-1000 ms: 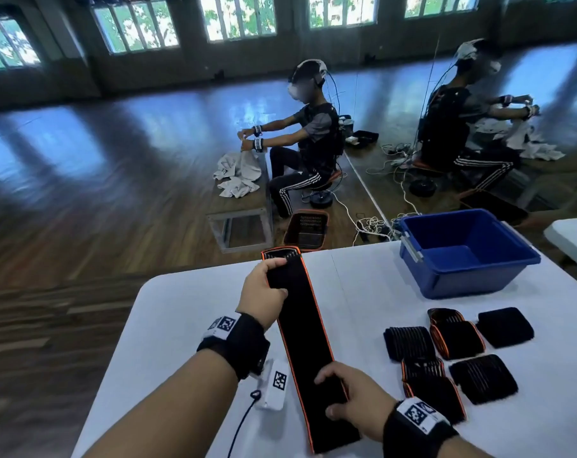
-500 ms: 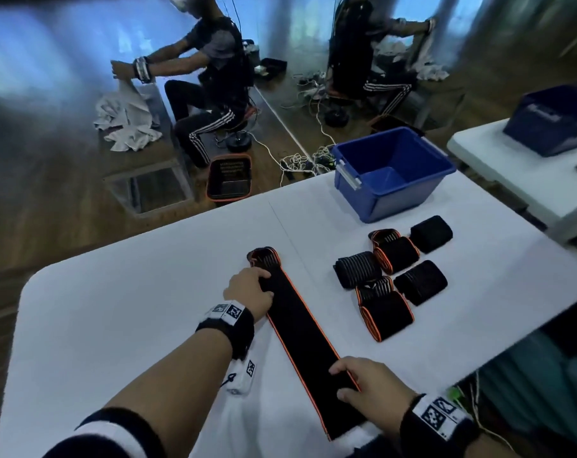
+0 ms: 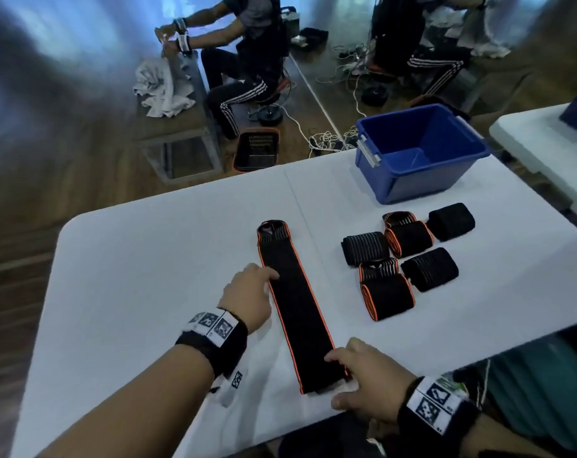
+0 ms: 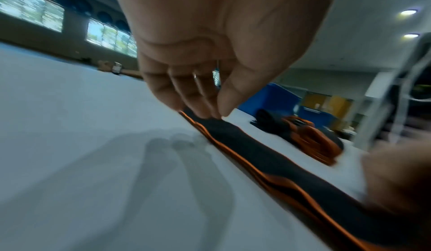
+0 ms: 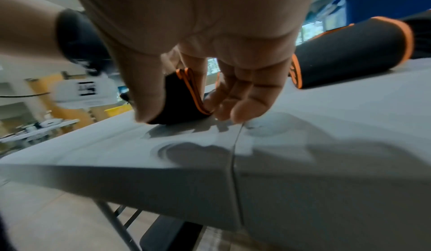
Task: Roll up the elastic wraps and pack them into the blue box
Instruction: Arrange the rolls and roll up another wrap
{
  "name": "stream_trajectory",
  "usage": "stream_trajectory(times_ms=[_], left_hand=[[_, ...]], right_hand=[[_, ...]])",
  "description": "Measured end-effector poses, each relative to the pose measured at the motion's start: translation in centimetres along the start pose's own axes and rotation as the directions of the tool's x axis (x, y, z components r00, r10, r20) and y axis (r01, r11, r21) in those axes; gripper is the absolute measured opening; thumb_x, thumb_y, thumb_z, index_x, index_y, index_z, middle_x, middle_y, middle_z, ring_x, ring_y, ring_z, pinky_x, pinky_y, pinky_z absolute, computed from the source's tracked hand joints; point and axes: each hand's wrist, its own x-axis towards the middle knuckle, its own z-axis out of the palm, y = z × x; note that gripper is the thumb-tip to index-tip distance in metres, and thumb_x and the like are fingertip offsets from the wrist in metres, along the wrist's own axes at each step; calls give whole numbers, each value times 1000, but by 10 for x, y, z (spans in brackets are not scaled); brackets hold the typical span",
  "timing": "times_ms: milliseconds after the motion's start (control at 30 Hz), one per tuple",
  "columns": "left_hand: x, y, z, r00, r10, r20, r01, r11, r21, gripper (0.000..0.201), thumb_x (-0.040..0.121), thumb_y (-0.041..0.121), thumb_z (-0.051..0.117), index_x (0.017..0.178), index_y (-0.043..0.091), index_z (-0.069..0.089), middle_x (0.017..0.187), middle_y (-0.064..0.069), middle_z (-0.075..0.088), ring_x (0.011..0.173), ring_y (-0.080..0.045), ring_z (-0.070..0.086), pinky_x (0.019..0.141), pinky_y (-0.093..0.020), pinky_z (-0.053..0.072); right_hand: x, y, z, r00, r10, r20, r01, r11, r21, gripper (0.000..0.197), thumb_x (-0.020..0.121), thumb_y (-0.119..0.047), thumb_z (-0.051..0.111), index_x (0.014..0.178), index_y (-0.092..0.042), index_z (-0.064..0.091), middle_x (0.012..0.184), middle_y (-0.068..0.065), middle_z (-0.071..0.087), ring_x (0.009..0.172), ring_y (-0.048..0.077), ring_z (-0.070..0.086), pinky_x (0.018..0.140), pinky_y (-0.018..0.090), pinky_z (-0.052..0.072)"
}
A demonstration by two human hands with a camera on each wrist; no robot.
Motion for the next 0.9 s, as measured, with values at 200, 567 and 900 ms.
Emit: stream_trajectory(times_ms=[200,567,900], left_hand=[[-112,22,41,982,113,154,-89,984,-153,57,76,-10,48,119,21,67,116,7,63,103,-6,58,88,-6,40],[-135,45,71,943,-326,-65,296,913,-279,15,88,35,68,96,24,73,92,4,73,90,-13,65,81,-26,48],[-115,57,75,842,-528,-110,480,827,-292,21,84,36,73,72,19,70,74,8,68,77,-10,62,69,-21,44]], right_hand=[[4,6,-1,977,-186,-102,169,974,-154,53,89,-30,65,138,-28,45,127,-7,38,120,14,40,103,28,43],[22,8,-6,965,-241,-100,237,970,-50,34,97,-26,54,130,-25,49,122,-1,58,112,20,57,96,32,45],[43,3,-19,989,-133,-66,133,991,1,30,96,-25,58,121,-19,44,88,1,60,81,19,60,74,33,51]])
